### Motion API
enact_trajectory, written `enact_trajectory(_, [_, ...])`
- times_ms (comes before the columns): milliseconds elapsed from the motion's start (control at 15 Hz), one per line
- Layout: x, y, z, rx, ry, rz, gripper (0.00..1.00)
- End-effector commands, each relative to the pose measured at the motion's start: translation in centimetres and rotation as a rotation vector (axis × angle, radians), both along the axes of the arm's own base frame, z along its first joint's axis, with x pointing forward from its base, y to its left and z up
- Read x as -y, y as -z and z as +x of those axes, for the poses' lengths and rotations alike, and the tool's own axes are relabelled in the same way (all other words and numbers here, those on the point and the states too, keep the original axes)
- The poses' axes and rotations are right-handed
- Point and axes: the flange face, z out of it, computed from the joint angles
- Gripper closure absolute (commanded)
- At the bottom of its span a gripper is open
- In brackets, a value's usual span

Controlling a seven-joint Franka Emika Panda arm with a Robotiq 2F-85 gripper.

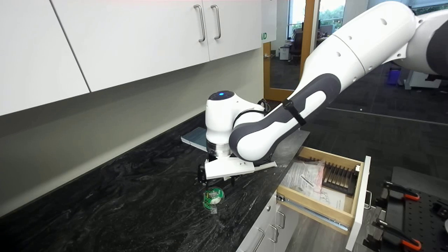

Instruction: Place the tape and black object inside the open drawer then close the drawer

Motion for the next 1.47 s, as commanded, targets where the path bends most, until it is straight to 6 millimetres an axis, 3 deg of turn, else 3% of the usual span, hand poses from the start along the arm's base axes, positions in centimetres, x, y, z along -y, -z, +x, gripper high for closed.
enact_trajectory(0, [-0.7, 0.7, 2.0, -0.015, 0.009, 0.005, 0.0])
enact_trajectory(467, [-1.4, 2.5, 3.9, -0.029, 0.012, 0.004, 0.0])
enact_trajectory(1200, [-2.5, 4.4, 4.8, -0.099, 0.009, -0.012, 0.0])
enact_trajectory(1267, [-2.6, 4.5, 4.9, -0.101, 0.008, -0.014, 0.25])
enact_trajectory(1400, [-2.6, 4.7, 5.0, -0.105, 0.007, -0.019, 0.32])
